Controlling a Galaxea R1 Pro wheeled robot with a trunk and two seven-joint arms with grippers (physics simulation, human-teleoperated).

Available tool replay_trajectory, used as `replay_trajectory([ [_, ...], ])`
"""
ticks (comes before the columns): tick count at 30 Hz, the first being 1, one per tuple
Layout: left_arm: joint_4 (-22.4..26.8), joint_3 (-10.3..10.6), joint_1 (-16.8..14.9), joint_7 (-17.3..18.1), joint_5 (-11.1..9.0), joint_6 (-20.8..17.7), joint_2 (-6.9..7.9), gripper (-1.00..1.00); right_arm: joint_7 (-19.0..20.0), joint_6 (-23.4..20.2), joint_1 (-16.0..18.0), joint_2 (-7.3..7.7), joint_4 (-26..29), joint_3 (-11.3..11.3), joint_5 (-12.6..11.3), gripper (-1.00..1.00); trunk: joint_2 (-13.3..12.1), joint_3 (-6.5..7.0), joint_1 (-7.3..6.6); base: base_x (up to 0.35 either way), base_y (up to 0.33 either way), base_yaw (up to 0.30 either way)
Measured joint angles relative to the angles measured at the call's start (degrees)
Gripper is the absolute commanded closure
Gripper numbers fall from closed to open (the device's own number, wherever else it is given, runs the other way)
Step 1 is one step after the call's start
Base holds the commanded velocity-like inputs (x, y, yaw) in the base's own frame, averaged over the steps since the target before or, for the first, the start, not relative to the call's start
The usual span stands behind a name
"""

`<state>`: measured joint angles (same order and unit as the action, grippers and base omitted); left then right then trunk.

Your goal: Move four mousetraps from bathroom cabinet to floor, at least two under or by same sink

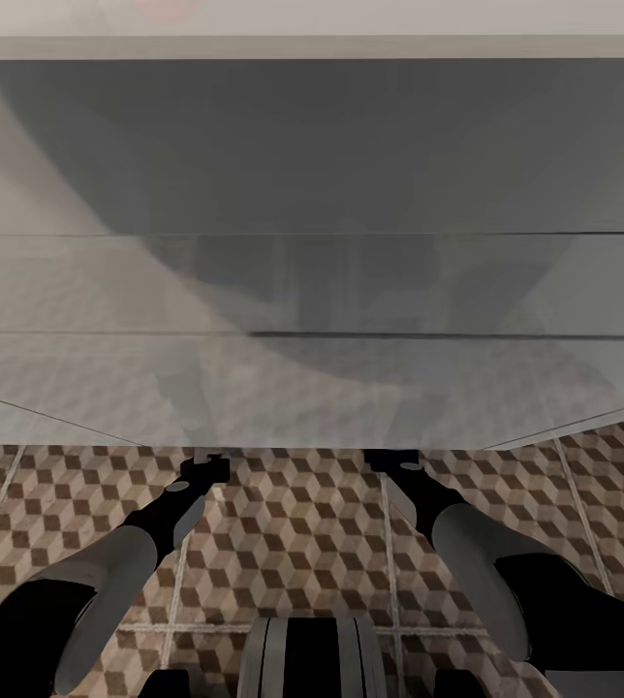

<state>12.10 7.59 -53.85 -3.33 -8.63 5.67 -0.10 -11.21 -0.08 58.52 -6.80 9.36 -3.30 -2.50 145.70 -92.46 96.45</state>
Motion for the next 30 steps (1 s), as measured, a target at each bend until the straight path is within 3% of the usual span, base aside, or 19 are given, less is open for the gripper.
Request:
replay_trajectory([
  [20, 0.0, 0.0, 0.0, 0.0, 0.0, 0.0, 0.00, 1.00, 0.0, -0.3, 0.0, 0.11, 0.0, 0.1, 0.0, 1.00, 0.0, 0.00, 0.00, 0.000, 0.000, 0.000],
  [21, 0.0, 0.0, 0.0, 0.0, 0.0, 0.0, 0.00, 1.00, 0.0, -0.3, 0.0, 0.11, 0.0, 0.1, 0.0, -1.00, 0.0, 0.00, 0.00, 0.000, 0.000, 0.000],
  [30, 0.0, 0.0, 0.0, 0.0, 0.0, 0.0, 0.00, 1.00, 0.0, -1.1, 0.0, 0.12, -0.1, 0.1, -0.1, -1.00, 0.0, 0.00, 0.00, 0.000, 0.000, 0.000],
])
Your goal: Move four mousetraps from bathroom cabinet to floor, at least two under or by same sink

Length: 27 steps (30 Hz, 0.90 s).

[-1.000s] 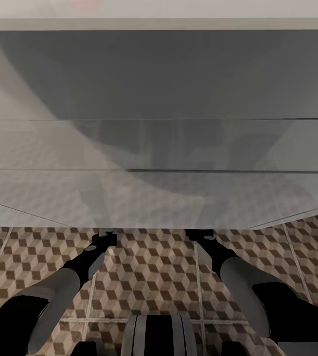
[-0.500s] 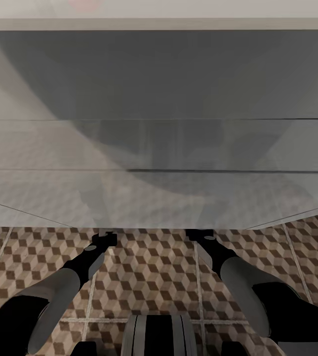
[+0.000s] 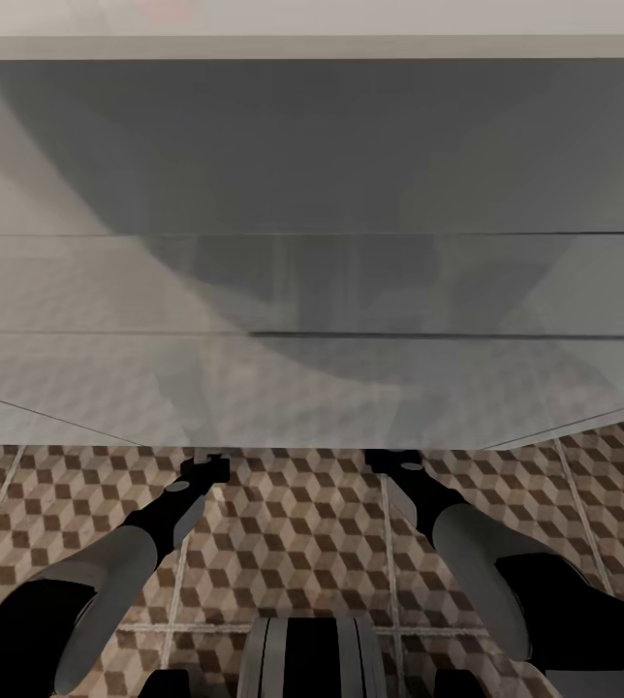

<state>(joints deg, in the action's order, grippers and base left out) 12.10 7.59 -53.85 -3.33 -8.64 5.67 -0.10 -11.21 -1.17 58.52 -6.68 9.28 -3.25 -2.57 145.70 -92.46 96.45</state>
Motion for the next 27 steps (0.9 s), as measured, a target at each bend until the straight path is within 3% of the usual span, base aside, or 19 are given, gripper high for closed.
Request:
replay_trajectory([
  [27, 0.0, 0.0, 0.0, 0.0, 0.0, 0.0, 0.00, 1.00, 0.8, -0.2, 0.0, 0.08, 0.0, 0.0, 0.0, -1.00, 0.0, 0.00, 0.00, 0.000, 0.000, 0.000],
])
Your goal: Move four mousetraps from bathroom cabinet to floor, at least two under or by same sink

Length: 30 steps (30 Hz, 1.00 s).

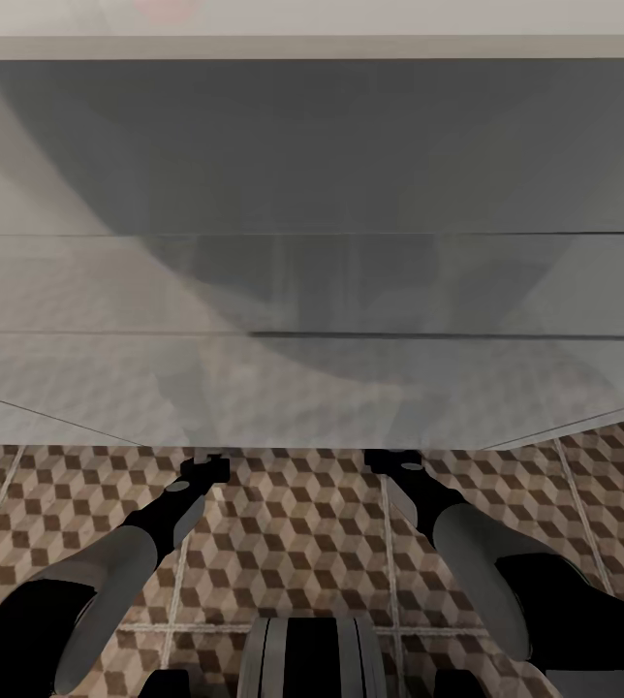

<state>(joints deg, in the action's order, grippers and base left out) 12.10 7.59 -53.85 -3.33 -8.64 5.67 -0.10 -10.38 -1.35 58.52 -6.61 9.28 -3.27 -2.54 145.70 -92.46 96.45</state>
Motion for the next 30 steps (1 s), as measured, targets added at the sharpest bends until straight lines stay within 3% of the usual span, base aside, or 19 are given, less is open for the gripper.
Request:
replay_trajectory([
  [30, -0.9, 0.0, 0.0, 0.0, 0.3, -1.7, 0.27, 1.00, 0.4, 0.1, 0.0, 0.41, 0.1, 0.4, -0.5, -1.00, 0.0, 0.00, -0.01, 0.000, 0.000, 0.000],
])
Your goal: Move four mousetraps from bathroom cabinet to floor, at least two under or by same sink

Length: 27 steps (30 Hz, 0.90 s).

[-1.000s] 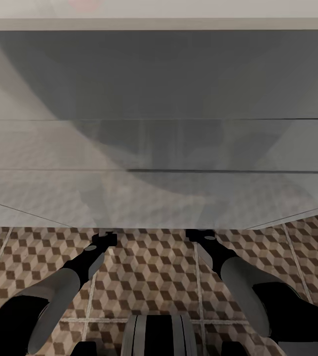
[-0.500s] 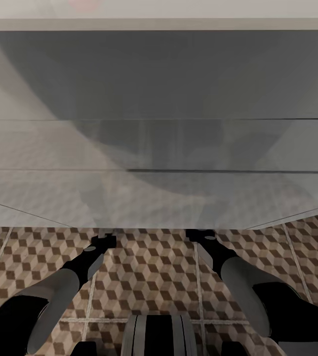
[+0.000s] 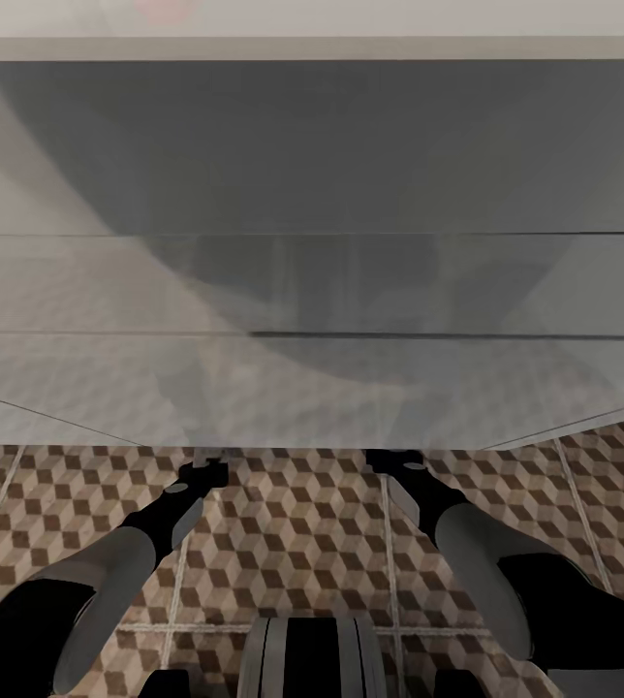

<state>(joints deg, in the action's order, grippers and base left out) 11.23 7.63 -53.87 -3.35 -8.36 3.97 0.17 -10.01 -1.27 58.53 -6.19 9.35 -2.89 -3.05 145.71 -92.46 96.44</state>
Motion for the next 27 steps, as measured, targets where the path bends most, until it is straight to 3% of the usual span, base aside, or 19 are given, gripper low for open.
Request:
replay_trajectory([
  [13, 0.1, 0.3, 0.0, 0.0, -0.1, -0.2, 0.12, 1.00, 0.1, 0.0, 0.0, -0.04, 0.0, 0.0, 0.0, -1.00, 0.0, 0.00, 0.00, 0.000, 0.000, 0.000],
  [27, 1.8, 0.3, 0.0, 0.1, -0.2, -3.3, 0.34, 1.00, 0.1, 0.0, 0.0, -0.08, 0.0, 0.0, 0.0, -1.00, 0.0, 0.00, -0.01, 0.000, 0.000, 0.000],
])
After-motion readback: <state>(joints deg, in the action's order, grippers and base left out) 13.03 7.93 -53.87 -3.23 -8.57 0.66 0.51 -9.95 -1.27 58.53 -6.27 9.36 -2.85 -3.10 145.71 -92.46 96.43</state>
